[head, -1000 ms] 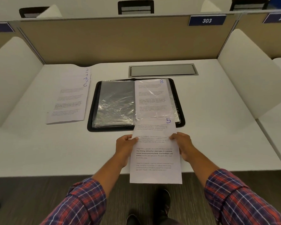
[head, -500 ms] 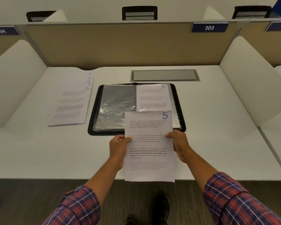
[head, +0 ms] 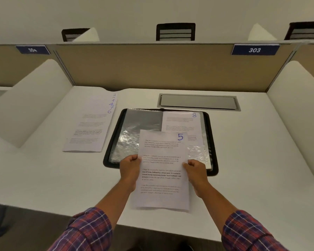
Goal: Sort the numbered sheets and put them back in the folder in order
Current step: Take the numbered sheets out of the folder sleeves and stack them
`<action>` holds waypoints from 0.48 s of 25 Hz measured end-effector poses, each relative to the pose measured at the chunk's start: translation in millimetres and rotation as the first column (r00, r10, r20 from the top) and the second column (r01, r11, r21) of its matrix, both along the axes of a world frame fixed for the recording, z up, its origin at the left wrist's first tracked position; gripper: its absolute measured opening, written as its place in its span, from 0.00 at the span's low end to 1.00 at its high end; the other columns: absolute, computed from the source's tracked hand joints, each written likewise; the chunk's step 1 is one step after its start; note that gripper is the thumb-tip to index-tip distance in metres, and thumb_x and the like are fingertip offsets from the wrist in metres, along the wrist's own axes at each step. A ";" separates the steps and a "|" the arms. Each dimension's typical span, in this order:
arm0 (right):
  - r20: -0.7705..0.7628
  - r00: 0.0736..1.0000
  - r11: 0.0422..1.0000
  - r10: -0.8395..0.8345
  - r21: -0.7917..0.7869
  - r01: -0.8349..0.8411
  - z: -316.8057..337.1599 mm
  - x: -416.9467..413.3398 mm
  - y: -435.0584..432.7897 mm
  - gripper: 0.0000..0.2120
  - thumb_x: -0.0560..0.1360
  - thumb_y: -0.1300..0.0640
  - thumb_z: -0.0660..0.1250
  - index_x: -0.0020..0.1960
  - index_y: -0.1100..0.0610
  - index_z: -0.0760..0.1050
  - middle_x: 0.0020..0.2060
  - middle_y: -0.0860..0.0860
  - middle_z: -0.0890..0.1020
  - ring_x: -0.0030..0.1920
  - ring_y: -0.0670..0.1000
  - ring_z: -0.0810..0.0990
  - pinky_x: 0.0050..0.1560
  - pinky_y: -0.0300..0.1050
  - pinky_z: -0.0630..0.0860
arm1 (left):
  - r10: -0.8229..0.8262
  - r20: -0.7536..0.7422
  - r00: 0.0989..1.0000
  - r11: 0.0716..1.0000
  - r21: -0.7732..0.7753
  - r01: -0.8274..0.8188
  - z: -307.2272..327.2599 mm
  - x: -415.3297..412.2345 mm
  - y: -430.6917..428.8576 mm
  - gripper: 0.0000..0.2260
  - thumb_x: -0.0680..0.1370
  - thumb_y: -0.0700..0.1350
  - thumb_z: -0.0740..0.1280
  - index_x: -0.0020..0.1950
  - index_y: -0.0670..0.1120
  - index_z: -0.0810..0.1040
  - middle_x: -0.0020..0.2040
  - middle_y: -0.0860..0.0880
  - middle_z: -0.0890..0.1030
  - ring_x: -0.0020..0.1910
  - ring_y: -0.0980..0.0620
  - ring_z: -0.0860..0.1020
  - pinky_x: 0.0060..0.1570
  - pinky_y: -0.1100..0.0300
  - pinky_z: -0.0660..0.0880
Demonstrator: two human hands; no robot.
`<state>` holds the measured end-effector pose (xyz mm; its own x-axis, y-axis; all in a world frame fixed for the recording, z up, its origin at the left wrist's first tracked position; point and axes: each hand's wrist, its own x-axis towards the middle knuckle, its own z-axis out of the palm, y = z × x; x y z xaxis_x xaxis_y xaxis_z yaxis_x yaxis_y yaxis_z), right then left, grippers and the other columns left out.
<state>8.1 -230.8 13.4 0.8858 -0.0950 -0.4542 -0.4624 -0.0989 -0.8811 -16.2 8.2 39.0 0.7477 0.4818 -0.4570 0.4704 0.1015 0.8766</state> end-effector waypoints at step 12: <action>-0.035 0.996 0.995 -0.085 -0.057 0.083 1.5 73.2 135.7 0.06 0.81 0.59 0.69 0.47 0.60 0.81 0.43 0.55 0.87 0.43 0.56 0.87 0.45 0.54 0.86 | 0.081 -0.008 0.997 0.983 0.165 -0.078 3.2 79.5 135.3 0.07 0.80 0.40 0.70 0.46 0.51 0.82 0.46 0.48 0.86 0.46 0.47 0.85 0.49 0.48 0.85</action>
<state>81.3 -95.1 14.9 0.8563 -0.1946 -0.4785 -0.5033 -0.1064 -0.8575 63.3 143.5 42.2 0.6980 0.6088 -0.3770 0.4791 -0.0058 0.8778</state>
